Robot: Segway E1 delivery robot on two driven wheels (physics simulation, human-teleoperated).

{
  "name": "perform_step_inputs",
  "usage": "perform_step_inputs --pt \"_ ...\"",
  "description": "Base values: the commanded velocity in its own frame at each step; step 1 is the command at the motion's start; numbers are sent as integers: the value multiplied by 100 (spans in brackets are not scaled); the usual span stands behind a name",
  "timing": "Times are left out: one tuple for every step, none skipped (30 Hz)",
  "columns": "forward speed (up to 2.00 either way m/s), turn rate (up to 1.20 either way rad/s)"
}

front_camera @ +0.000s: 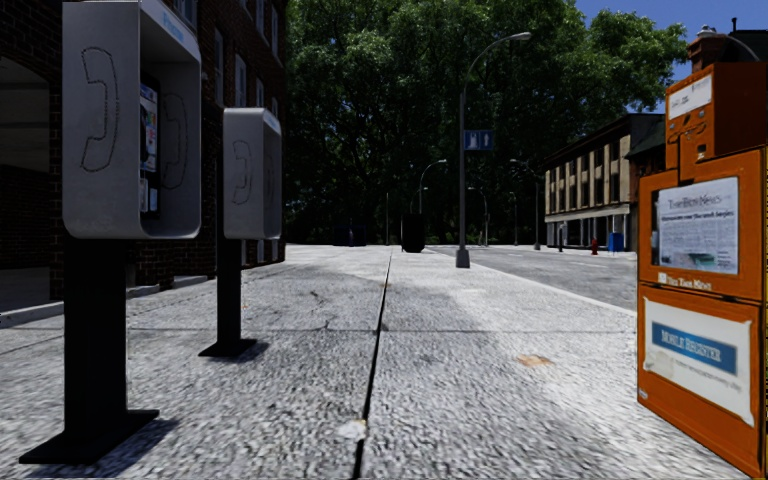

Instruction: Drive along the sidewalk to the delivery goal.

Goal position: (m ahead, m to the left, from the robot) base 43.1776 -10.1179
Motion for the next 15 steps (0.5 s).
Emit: perform_step_inputs --pt "200 0" --pt "200 0" --pt "200 0" --pt "200 0" --pt "200 0" --pt "200 0" --pt "200 0" --pt "200 0" --pt "200 0" --pt "200 0" --pt "200 0" --pt "200 0" --pt "200 0" --pt "200 0" --pt "200 0"
